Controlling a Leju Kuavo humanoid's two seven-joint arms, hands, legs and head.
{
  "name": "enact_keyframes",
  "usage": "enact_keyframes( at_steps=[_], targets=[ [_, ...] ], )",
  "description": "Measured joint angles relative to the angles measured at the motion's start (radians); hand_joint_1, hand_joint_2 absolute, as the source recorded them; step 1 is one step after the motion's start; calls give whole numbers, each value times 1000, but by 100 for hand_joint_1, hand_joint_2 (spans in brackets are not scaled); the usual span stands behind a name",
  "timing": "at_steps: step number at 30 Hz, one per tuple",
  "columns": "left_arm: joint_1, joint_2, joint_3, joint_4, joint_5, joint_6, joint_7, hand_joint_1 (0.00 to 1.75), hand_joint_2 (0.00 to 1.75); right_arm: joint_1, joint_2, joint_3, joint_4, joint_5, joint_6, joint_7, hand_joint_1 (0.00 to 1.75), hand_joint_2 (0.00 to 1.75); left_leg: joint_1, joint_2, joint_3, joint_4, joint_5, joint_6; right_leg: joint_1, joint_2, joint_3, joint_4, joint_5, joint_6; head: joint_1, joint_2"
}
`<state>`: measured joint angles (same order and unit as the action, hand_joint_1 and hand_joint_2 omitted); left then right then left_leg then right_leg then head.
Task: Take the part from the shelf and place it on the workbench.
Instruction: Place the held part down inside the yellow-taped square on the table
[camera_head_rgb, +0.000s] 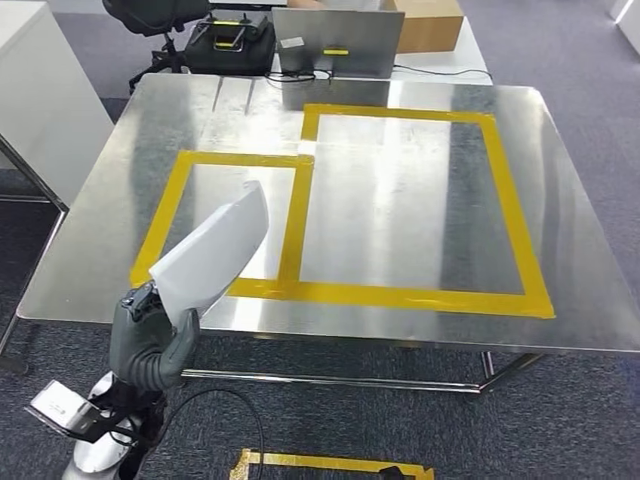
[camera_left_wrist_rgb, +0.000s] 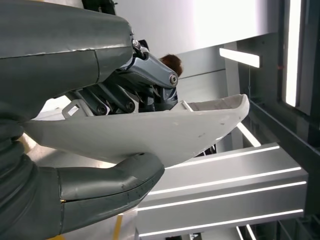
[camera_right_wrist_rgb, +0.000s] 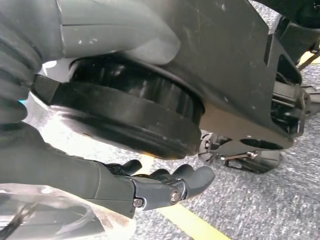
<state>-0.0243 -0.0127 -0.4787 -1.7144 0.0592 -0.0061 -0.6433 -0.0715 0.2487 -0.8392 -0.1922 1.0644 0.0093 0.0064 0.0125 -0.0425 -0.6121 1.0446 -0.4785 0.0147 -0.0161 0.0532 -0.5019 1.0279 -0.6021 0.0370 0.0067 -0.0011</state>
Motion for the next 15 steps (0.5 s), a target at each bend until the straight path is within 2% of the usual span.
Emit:
enact_keyframes(
  at_steps=[1, 2, 4, 5, 6, 7, 8, 9, 10, 11, 15],
  targets=[
    [0, -1, 0, 0, 0, 0, 0, 175, 175, -2, 0, 0, 0, 3, -1, 0, 0, 175, 2, 5, 9, -7, -3, 5, 1, -15, -21, 39, -15, 3, 2, 0],
    [0, -1, 1, -1, -1, 0, 0, 175, 175, -4, 0, 0, 0, 4, -1, -1, 0, 175, 2, 10, 16, -10, -7, 10, 2, -31, -57, 98, -34, 6, 3, 0],
    [1, -1, 1, -1, -3, 0, 0, 175, 175, -11, -1, 0, -1, 4, 0, -1, 0, 175, 2, 20, 30, -11, -20, 16, 3, -41, -146, 230, -68, 9, 4, 0],
    [2, -1, 1, 0, -4, 0, 0, 175, 175, -14, -2, -1, -1, 4, 0, -1, 0, 175, 2, 24, 40, -11, -28, 16, 4, -42, -176, 265, -59, 10, 4, 0],
    [2, -1, 1, 0, -4, 0, 0, 175, 175, -16, -2, -1, -1, 4, 1, 0, 0, 175, 2, 26, 52, -11, -37, 16, 3, -43, -187, 262, -28, 12, 4, 0],
    [2, -1, 1, 0, -5, 0, 1, 175, 175, -17, -2, -1, -1, 4, 1, 3, 0, 175, 3, 27, 67, -11, -47, 14, 3, -44, -180, 221, 22, 12, 4, 0],
    [2, -1, 1, 0, -6, 0, 1, 175, 175, -15, -2, -1, -1, 5, 2, 5, 0, 175, 3, 27, 81, -11, -57, 11, 2, -47, -161, 163, 72, 12, 4, 0],
    [1, -1, 1, 0, -6, -1, 2, 175, 175, -14, -2, -1, 0, 5, 3, 8, 0, 175, 2, 27, 91, -11, -66, 6, 4, -49, -142, 112, 107, 12, 4, 0],
    [0, 0, 2, 0, -7, -2, 5, 175, 175, -12, -2, -1, 0, 4, 3, 10, 0, 175, 0, 27, 96, -10, -71, 1, 4, -51, -122, 69, 121, 9, 4, 0],
    [-1, 0, 2, 0, -10, -2, 9, 175, 175, -11, -2, -1, 1, 4, 4, 12, 0, 175, -2, 26, 95, -9, -75, -2, 5, -51, -110, 45, 118, 7, 4, 0],
    [-4, 4, 1, 0, -21, -7, 19, 175, 175, -11, -2, -1, 1, 3, 7, 14, 0, 175, -5, 27, 92, -12, -69, -2, 3, -39, -96, 14, 102, 2, 5, 0]
  ],
)
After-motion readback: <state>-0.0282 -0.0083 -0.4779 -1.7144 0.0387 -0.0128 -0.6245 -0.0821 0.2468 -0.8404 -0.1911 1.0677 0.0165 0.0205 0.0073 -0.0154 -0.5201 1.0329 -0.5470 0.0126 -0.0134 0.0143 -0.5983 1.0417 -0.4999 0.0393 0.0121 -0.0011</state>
